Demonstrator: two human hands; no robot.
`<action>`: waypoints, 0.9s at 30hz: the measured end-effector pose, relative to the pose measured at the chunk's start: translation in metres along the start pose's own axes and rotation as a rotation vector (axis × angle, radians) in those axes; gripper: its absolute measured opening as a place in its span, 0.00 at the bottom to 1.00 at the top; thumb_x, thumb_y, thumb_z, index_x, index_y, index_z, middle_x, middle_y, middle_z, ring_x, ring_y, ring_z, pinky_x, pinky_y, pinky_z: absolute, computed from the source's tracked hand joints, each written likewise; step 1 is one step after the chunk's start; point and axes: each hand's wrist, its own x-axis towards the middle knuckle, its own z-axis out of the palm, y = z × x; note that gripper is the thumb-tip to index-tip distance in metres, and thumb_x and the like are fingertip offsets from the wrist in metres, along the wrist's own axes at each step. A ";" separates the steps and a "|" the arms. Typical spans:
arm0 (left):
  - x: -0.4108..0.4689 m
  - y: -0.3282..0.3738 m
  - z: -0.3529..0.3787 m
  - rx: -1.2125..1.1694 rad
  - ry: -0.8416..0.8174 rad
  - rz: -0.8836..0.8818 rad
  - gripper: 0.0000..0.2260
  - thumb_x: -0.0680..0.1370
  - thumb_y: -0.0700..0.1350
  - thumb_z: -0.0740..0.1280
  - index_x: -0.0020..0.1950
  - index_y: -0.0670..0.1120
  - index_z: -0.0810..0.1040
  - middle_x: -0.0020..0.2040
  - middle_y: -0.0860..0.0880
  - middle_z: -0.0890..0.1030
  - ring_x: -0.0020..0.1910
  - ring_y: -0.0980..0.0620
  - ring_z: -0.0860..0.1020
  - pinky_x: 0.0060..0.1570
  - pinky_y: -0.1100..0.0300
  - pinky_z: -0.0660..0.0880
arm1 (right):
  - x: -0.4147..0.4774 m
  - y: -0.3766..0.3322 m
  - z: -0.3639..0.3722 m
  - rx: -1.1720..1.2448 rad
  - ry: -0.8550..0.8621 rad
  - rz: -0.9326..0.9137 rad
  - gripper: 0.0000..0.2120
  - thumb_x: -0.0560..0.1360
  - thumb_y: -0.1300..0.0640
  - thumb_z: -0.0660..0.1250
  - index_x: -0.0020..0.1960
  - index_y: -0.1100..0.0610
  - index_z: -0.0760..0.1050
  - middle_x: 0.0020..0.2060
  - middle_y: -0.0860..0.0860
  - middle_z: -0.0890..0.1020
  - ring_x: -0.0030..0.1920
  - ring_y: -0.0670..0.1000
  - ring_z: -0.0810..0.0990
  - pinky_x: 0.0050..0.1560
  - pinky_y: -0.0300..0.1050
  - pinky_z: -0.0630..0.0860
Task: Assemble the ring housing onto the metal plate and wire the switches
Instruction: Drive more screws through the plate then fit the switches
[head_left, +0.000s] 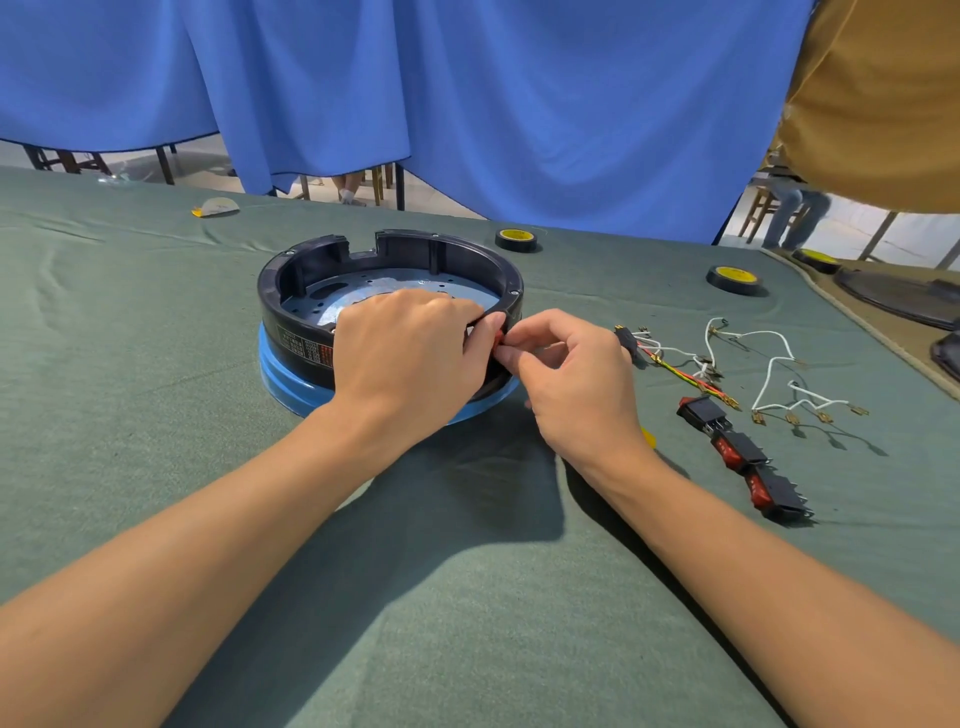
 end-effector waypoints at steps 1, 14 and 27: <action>0.000 0.001 0.000 0.003 0.004 0.008 0.20 0.82 0.58 0.57 0.46 0.51 0.85 0.36 0.50 0.83 0.38 0.46 0.80 0.33 0.58 0.64 | 0.001 0.000 0.001 0.001 0.003 0.006 0.09 0.72 0.61 0.73 0.40 0.47 0.79 0.30 0.38 0.79 0.35 0.43 0.79 0.39 0.51 0.81; 0.005 0.004 0.001 -0.021 0.047 -0.083 0.18 0.80 0.58 0.61 0.42 0.51 0.86 0.29 0.49 0.77 0.32 0.47 0.69 0.28 0.61 0.53 | 0.001 0.005 -0.001 0.147 -0.070 0.044 0.04 0.76 0.57 0.70 0.43 0.54 0.80 0.36 0.52 0.82 0.33 0.48 0.79 0.30 0.45 0.78; -0.001 -0.003 -0.005 -0.066 0.041 0.069 0.21 0.82 0.52 0.57 0.32 0.46 0.77 0.28 0.52 0.75 0.29 0.43 0.76 0.28 0.59 0.56 | 0.005 -0.002 -0.005 -0.066 -0.069 -0.003 0.10 0.77 0.50 0.69 0.40 0.53 0.81 0.29 0.44 0.80 0.30 0.43 0.78 0.34 0.34 0.73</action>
